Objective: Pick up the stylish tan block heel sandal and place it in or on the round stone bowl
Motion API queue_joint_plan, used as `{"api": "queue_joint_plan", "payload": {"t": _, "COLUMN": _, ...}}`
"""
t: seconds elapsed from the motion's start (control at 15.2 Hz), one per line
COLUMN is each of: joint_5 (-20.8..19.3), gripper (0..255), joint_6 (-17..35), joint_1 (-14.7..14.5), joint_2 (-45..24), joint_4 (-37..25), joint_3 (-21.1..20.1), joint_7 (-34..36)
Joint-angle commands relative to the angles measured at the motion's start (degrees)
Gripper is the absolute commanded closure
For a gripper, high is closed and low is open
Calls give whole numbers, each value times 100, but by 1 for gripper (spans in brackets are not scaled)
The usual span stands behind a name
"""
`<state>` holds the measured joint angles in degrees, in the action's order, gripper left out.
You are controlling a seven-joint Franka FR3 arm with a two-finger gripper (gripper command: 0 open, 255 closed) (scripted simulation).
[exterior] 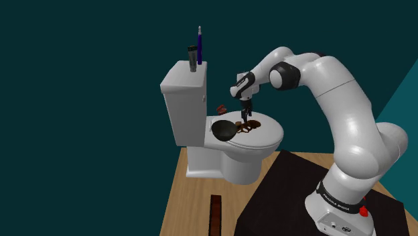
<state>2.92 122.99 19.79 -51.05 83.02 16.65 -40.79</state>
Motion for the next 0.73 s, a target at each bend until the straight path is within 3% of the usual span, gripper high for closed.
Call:
{"api": "queue_joint_plan", "payload": {"t": 0.0, "joint_5": 16, "gripper": 0, "joint_6": 77, "joint_1": 37, "joint_2": -136, "joint_4": -65, "joint_3": -16, "joint_7": -12}}
{"api": "queue_joint_plan", "payload": {"t": 0.66, "joint_5": 38, "gripper": 0, "joint_6": 259, "joint_1": 74, "joint_2": -288, "joint_4": -36, "joint_3": -37, "joint_7": -24}}
